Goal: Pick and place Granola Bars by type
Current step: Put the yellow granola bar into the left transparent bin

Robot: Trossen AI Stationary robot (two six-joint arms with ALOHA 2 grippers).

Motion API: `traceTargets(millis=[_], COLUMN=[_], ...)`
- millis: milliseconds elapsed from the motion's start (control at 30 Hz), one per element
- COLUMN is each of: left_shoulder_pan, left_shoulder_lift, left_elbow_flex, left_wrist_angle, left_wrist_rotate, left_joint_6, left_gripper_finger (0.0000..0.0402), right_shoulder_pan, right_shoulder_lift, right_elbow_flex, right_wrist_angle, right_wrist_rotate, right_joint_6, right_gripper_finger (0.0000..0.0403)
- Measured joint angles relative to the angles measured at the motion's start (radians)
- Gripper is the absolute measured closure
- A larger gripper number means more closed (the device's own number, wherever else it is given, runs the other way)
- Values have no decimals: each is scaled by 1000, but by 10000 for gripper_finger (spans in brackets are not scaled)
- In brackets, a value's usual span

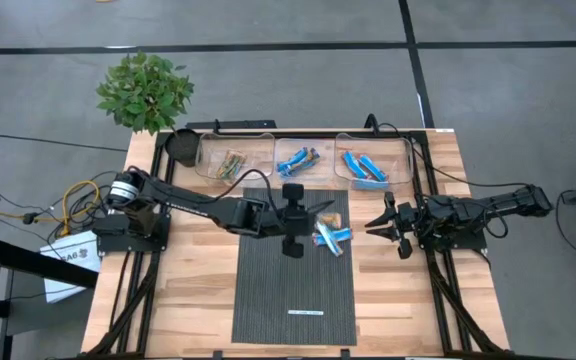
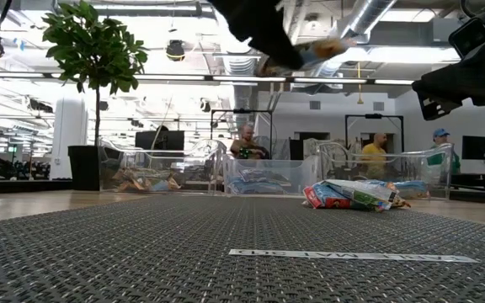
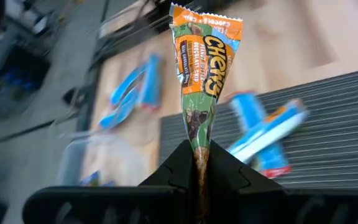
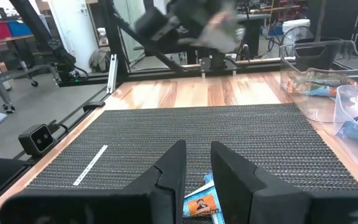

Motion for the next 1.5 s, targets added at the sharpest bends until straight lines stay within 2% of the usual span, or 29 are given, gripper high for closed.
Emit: traceTargets(millis=[233,433,633,967,1500], left_shoulder_pan=[56,117,181,257,355], left_shoulder_lift=[-2,-44,-106,-200,-214], left_elbow_flex=[0,0,0,0,-17], left_wrist_angle=[-63,-180,-346,-597,-632], left_wrist_rotate=[-124,-180,-187,-187,-173], left_joint_6=[-32,-75,-136,-342,-500], left_gripper_finger=[385,385,385,385,385], right_shoulder_pan=[0,0,0,0,0], right_shoulder_lift=[0,0,0,0,0], right_elbow_flex=[0,0,0,0,0], right_wrist_angle=[0,0,1,0,0], right_wrist_rotate=[0,0,0,0,0], right_joint_6=[0,0,0,0,0], right_gripper_finger=[336,336,336,336,336])
